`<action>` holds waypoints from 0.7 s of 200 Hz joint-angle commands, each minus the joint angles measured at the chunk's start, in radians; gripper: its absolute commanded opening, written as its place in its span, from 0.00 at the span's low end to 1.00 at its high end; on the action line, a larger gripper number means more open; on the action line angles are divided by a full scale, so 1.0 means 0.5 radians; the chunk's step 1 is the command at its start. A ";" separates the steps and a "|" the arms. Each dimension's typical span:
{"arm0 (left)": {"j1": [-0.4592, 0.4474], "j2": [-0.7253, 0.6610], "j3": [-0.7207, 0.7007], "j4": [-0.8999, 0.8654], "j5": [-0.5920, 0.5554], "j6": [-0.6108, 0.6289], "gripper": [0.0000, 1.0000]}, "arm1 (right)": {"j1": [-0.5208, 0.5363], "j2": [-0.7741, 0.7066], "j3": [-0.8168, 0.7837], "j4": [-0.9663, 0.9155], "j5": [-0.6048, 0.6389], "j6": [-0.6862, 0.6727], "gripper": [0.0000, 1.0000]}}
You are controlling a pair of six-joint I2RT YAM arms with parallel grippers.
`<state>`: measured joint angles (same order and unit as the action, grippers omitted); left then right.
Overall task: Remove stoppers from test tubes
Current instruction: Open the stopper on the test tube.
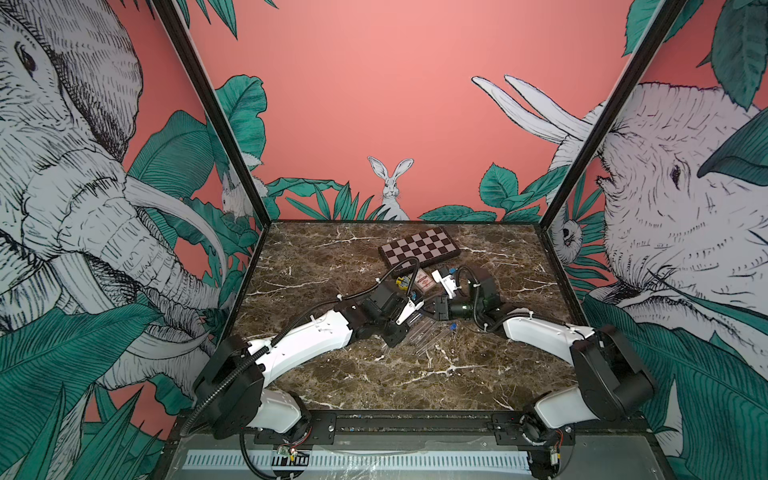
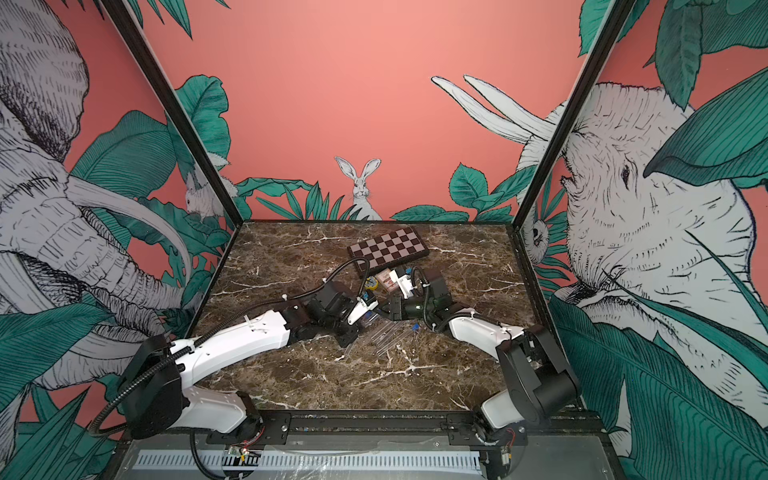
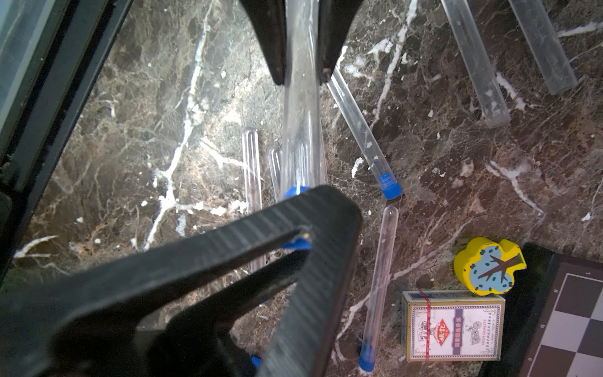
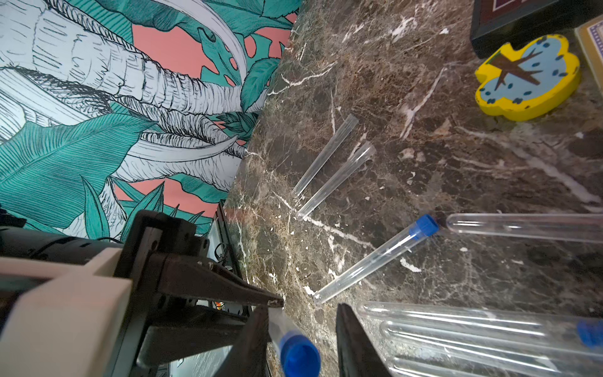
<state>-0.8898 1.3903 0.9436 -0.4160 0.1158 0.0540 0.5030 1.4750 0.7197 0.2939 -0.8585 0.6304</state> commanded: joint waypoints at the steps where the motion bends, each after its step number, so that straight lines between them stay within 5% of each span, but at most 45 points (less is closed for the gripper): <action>1: -0.008 -0.043 0.003 0.037 0.015 0.035 0.10 | 0.017 0.023 0.023 0.124 -0.053 0.035 0.34; 140: -0.009 -0.062 -0.022 0.051 -0.003 0.027 0.09 | 0.020 0.044 -0.007 0.151 -0.084 0.056 0.23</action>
<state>-0.8898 1.3903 0.9436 -0.4046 0.1143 0.0540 0.5045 1.4971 0.7197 0.3233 -0.8787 0.6521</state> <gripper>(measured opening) 0.145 0.237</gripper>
